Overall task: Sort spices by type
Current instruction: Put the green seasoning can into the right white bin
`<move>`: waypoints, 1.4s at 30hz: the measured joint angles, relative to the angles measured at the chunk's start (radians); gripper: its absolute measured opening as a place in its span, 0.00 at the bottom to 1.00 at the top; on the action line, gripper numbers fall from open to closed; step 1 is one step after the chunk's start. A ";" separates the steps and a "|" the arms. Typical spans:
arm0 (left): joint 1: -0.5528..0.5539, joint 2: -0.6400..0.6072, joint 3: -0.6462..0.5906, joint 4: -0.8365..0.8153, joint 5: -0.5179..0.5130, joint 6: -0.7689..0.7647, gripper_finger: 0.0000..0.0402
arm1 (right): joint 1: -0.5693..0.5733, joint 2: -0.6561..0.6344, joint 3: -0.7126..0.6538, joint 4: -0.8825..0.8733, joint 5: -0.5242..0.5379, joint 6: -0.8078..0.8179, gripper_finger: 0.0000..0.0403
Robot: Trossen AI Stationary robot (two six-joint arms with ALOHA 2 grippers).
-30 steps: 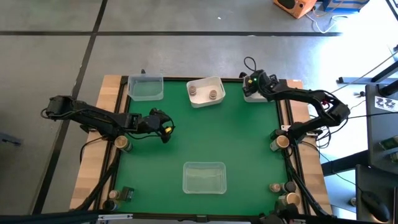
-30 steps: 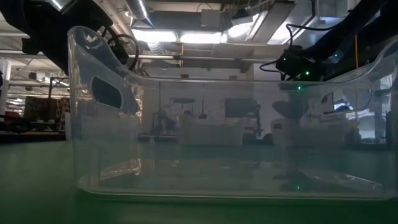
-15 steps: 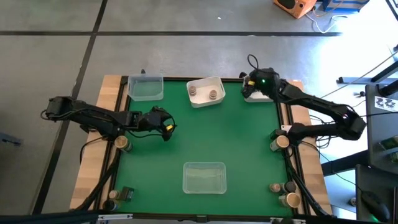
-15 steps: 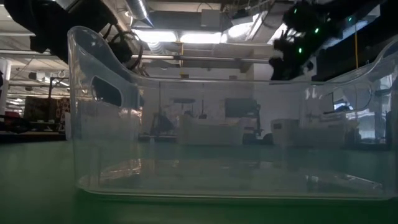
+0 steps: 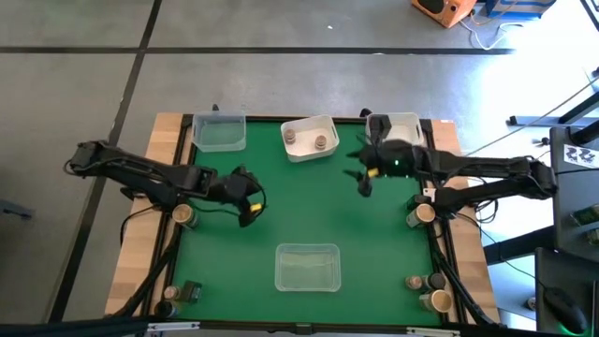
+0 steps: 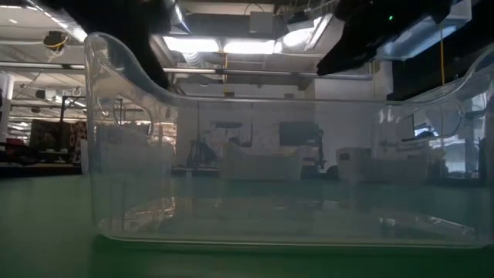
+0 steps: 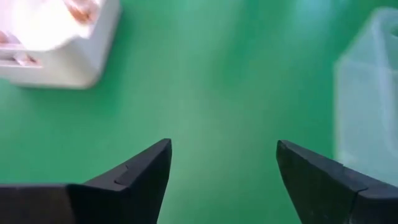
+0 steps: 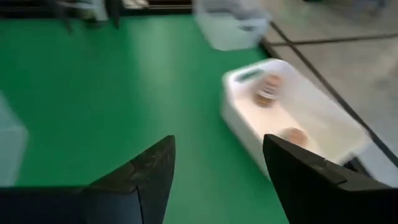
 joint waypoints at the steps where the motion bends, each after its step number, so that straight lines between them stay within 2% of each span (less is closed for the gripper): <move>1: -0.029 0.000 0.040 -0.072 0.000 -0.038 0.67 | 0.028 0.000 0.000 0.005 0.000 0.002 0.60; 4: -0.119 -0.001 0.134 -0.256 -0.019 -0.162 0.66 | 0.098 0.000 0.000 0.010 -0.002 0.016 0.60; 7: -0.199 -0.001 0.188 -0.352 -0.027 -0.296 0.66 | 0.148 0.014 0.000 0.016 -0.001 0.019 0.60; 11: -0.308 0.000 0.197 -0.358 -0.015 -0.454 0.66 | 0.196 0.024 -0.001 0.019 0.012 0.056 0.60; 14: -0.380 0.017 0.197 -0.321 -0.021 -0.490 0.66 | 0.220 0.032 -0.002 0.020 0.020 0.071 0.60; 18: -0.458 0.078 0.200 -0.228 -0.042 -0.492 0.66 | 0.231 0.047 -0.001 0.052 0.019 0.131 0.60; 20: -0.489 0.123 0.223 -0.233 -0.042 -0.513 0.66 | 0.242 0.056 -0.001 0.066 0.020 0.141 0.60; 24: -0.536 0.232 0.324 -0.307 -0.014 -0.583 0.66 | 0.249 0.076 -0.001 0.082 0.013 0.151 0.60; 28: -0.579 0.348 0.476 -0.474 0.043 -0.710 0.66 | 0.247 0.105 -0.001 0.081 0.012 0.159 0.60; 33: -0.636 0.441 0.617 -0.703 0.122 -0.981 0.66 | 0.248 0.131 -0.001 0.057 0.011 0.173 0.60; 38: -0.686 0.451 0.629 -0.769 0.179 -1.345 0.66 | 0.248 0.144 -0.001 0.037 -0.007 0.205 0.60; 42: -0.736 0.461 0.628 -0.837 0.248 -1.529 0.66 | 0.248 0.144 -0.001 0.021 -0.025 0.227 0.60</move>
